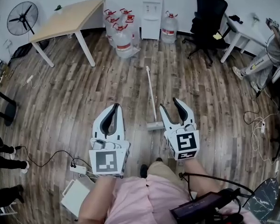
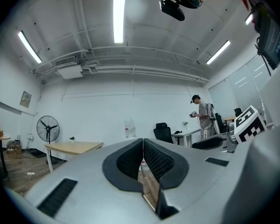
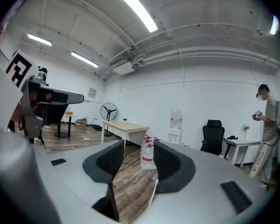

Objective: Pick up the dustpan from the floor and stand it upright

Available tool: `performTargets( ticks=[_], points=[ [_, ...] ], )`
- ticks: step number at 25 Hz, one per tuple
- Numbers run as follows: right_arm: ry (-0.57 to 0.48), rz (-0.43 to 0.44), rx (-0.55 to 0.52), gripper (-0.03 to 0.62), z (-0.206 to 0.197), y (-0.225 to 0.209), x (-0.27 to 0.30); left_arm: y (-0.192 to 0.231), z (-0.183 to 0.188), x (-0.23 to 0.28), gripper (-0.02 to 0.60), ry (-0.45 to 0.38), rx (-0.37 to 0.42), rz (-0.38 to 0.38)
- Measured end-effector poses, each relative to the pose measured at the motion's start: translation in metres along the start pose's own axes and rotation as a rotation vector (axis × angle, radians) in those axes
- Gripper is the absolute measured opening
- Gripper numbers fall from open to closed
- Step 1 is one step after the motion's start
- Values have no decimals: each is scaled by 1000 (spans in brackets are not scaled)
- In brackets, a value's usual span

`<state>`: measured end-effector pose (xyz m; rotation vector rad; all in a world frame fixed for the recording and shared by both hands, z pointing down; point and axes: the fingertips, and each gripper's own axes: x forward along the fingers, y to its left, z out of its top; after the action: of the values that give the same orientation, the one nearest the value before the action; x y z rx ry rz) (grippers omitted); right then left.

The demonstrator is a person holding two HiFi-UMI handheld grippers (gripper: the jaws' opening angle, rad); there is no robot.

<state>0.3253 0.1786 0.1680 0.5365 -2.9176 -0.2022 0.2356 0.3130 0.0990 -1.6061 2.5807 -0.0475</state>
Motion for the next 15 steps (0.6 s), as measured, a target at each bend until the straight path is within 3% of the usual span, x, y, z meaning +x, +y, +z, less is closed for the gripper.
performTargets(
  ticks=[7, 15],
  points=[
    [37, -5, 20, 189, -22, -5, 39, 21, -30, 32, 14, 40, 14, -14],
    [63, -32, 54, 187, -40, -37, 122, 47, -56, 110, 14, 81, 33, -53]
  ],
)
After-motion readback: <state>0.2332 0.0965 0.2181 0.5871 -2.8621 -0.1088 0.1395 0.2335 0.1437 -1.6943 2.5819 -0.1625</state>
